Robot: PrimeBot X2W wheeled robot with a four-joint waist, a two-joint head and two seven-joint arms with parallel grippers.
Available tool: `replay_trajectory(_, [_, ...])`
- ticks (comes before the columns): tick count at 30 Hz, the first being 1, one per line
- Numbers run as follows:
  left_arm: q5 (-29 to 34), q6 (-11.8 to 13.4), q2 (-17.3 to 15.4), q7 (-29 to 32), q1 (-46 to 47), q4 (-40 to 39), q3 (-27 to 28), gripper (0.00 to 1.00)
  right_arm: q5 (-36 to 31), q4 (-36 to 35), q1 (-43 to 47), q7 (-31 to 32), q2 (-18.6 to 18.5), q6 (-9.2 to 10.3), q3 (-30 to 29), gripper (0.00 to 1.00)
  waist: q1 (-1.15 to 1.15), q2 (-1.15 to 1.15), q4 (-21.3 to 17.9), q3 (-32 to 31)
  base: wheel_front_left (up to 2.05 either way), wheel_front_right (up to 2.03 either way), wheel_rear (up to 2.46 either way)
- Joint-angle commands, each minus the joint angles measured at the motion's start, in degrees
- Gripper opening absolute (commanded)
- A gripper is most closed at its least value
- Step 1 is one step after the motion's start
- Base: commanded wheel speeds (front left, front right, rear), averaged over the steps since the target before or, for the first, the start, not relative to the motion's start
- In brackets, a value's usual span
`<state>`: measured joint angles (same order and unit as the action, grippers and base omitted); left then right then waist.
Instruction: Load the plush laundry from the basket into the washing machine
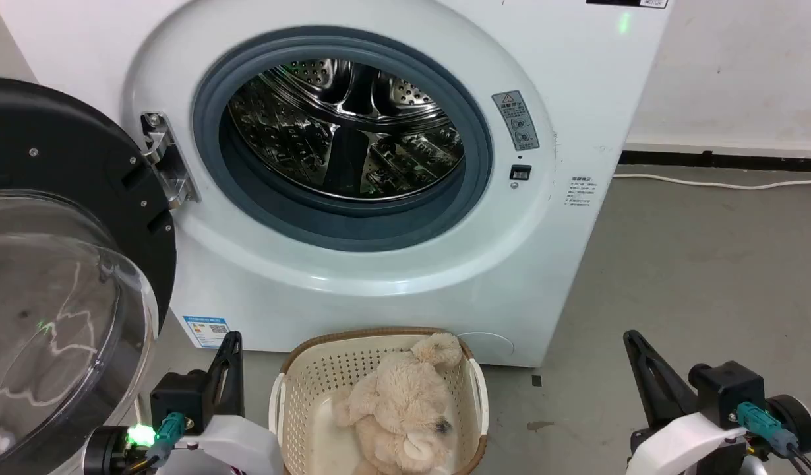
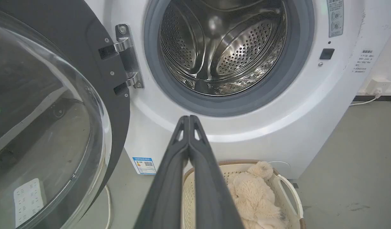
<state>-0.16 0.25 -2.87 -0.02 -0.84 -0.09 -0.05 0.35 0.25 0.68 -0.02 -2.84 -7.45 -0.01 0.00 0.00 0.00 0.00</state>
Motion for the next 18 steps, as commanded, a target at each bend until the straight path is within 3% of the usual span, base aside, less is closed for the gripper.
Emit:
replay_trajectory(1, [0.2,-0.2,0.0,0.0,0.8,0.1,0.0,0.00,-0.3,-0.2,-0.7,0.0,0.0,-0.03,0.0,0.00,0.00,0.00,0.0,0.0,0.00,0.00,0.00])
replay_trajectory(18, [0.2,-0.2,0.0,0.0,0.8,0.1,0.0,0.00,-0.3,-0.2,-0.7,0.0,0.0,-0.03,0.0,0.00,0.00,0.00,0.0,0.0,0.00,0.00,0.00])
